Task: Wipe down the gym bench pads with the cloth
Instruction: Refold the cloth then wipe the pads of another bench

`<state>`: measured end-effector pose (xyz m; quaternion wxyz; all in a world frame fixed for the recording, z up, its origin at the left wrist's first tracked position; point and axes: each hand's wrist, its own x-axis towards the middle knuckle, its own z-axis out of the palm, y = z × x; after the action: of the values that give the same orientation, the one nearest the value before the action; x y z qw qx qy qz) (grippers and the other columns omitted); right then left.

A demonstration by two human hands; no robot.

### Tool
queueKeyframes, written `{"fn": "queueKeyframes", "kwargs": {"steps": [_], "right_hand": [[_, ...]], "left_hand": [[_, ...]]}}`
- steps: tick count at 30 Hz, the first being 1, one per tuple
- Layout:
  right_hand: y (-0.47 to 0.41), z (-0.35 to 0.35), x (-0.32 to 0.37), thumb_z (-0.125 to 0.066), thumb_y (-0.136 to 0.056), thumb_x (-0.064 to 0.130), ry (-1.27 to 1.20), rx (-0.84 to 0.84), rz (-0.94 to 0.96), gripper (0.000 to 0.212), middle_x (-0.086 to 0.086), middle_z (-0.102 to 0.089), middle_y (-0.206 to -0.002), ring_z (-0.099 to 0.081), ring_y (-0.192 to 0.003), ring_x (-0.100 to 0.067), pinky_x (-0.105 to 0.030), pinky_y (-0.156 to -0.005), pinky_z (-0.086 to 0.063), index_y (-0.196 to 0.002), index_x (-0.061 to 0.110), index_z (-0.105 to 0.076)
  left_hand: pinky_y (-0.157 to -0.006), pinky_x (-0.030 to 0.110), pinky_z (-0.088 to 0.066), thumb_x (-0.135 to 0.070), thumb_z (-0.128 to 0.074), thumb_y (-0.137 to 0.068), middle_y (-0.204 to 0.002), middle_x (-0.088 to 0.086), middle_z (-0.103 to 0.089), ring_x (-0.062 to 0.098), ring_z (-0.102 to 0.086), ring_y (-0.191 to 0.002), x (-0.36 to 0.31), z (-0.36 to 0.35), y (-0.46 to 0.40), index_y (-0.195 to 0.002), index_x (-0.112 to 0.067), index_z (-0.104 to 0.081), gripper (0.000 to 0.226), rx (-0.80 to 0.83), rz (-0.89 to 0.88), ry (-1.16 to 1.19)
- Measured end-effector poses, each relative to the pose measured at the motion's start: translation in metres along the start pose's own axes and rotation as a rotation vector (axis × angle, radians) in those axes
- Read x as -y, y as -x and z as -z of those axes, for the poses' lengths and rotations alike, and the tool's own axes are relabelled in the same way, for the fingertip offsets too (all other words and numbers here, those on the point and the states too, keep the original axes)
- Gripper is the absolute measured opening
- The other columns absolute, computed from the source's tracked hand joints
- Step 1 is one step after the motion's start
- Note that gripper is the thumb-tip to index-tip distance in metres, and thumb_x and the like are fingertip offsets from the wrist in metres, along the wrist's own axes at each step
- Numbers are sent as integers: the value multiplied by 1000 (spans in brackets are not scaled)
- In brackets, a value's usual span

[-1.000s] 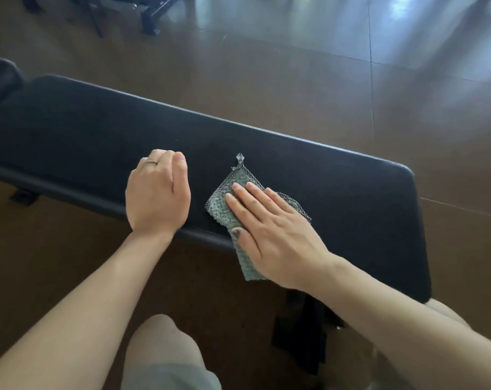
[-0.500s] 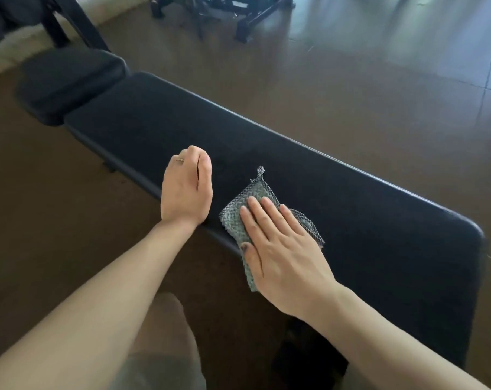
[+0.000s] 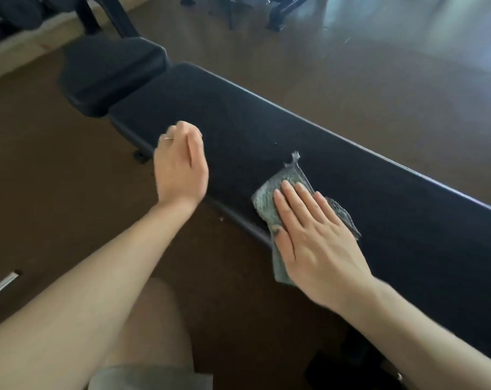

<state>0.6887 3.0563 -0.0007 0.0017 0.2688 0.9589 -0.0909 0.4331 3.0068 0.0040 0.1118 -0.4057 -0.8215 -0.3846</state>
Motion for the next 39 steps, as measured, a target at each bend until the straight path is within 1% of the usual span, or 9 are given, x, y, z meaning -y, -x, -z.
{"fn": "queueKeyframes", "kwargs": {"steps": [3, 6, 9, 13, 19, 22, 28, 32, 39], "right_hand": [[20, -10, 15, -18, -110, 46, 37, -49, -33, 63, -6, -14, -170, -10, -158, -24, -42, -125, -12, -163, 12, -19], [-12, -14, 33, -13, -110, 47, 53, -53, -43, 64, -6, -10, -171, -7, -159, -25, -44, -129, -18, -163, 12, -14], [-76, -14, 58, -6, -109, 49, 15, -45, -17, 65, -3, 6, -171, 9, -158, -21, -42, -130, -6, -164, 16, 0], [-132, -9, 85, -6, -109, 50, 6, -44, -98, 65, -2, 8, -172, 14, -158, -18, -38, -129, 4, -164, 17, 3], [-51, -8, 69, -13, -110, 54, 104, -25, -227, 67, -7, -13, -171, -10, -158, -22, -42, -129, -16, -164, 14, -15], [-29, -7, 66, -16, -111, 50, 127, -6, -286, 67, -12, -19, -169, -17, -157, -25, -43, -124, -19, -162, 8, -21], [-114, 0, 83, -4, -106, 56, -6, 25, -281, 69, 1, 14, -171, 20, -156, -12, -34, -128, 9, -164, 19, 7], [-165, -1, 85, -2, -104, 56, -35, -13, -338, 71, 0, 9, -173, 16, -157, -13, -37, -129, 5, -165, 19, 3], [-108, -8, 112, -2, -106, 56, -49, 19, -375, 67, 4, 18, -170, 25, -155, -10, -36, -129, 8, -163, 23, 11]], "left_hand": [[-83, 48, -44, -29, -25, -105, -93, 11, -62, 32, -56, -86, 36, 7, -44, -94, -6, -54, 38, 58, -12, -99], [-74, 46, -45, -28, -26, -106, -80, 7, -58, 28, -54, -75, 48, -7, -72, -82, -10, -50, 38, 179, -146, -113], [-68, 41, -40, -27, -30, -107, -73, 4, -55, 28, -53, -72, 60, -21, -82, -76, -12, -48, 39, 252, -188, -84], [-67, 40, -37, -27, -28, -106, -70, 0, -52, 23, -49, -69, 68, -23, -82, -73, -14, -46, 40, 262, -158, 1], [-68, 42, -42, -26, -30, -104, -68, -1, -53, 25, -50, -67, 65, -20, -79, -71, -13, -49, 40, 290, -191, -29], [-68, 40, -41, -28, -28, -105, -70, -3, -53, 22, -48, -67, 66, -21, -78, -72, -17, -49, 41, 292, -210, -56], [-74, 45, -44, -26, -22, -104, -78, -1, -64, 25, -56, -74, 70, -22, -80, -80, -16, -58, 44, 335, -196, -65], [-79, 46, -45, -29, -20, -105, -87, 1, -69, 27, -61, -81, 71, -20, -82, -89, -15, -63, 49, 347, -200, -71], [-75, 43, -43, -28, -20, -106, -81, 1, -65, 24, -57, -76, 75, -20, -81, -85, -15, -59, 47, 348, -239, -39]]}}
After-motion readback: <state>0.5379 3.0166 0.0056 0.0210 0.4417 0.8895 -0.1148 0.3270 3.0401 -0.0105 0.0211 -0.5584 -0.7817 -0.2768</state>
